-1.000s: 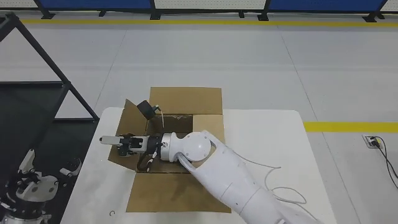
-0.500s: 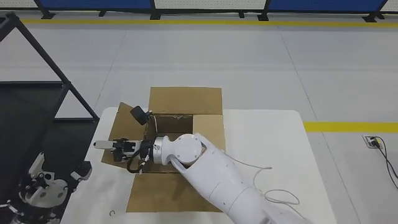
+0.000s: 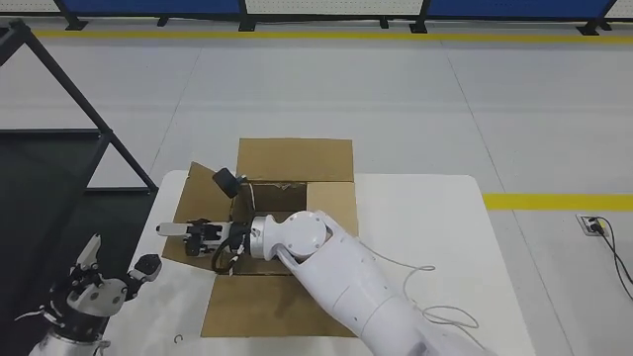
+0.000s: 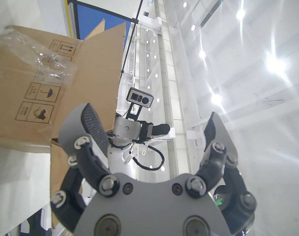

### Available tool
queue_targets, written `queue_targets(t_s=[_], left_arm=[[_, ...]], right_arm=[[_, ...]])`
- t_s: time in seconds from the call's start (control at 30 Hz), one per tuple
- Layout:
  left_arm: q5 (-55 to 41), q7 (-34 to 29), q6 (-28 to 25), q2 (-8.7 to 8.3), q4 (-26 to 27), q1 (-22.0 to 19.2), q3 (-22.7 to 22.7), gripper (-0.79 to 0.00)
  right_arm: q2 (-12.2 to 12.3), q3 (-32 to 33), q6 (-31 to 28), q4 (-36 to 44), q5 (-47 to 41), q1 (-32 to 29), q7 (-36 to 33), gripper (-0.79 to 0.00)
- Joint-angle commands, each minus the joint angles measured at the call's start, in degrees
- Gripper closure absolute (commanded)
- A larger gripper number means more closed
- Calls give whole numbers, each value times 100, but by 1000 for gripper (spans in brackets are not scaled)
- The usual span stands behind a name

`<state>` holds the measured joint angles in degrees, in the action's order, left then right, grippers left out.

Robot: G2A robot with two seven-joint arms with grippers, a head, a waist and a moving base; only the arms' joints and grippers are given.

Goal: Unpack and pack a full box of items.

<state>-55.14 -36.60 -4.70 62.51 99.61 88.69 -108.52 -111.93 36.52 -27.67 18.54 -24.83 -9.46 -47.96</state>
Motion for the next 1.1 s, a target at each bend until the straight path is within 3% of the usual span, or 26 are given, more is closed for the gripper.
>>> queue_targets(t_s=[0.0,0.17,0.4,0.63,1.07], left_arm=[[-170,-128,-99,13,32,34,-42,-785],[-690,-426,-78,40,96,141,-167,-785],[-237,-49,100,41,-74,-56,-3,-785],[-220,-167,90,53,-252,-223,108,-785],[-775,-66,-115,124,211,-109,-46,-785]], right_arm=[[-11,21,43,-6,17,-7,-41,-785],[-62,27,276,-58,132,5,-126,-785],[-93,130,319,-201,162,75,-287,-785],[-78,237,366,-327,187,97,-497,-785],[-82,404,99,-153,386,14,-31,-785]])
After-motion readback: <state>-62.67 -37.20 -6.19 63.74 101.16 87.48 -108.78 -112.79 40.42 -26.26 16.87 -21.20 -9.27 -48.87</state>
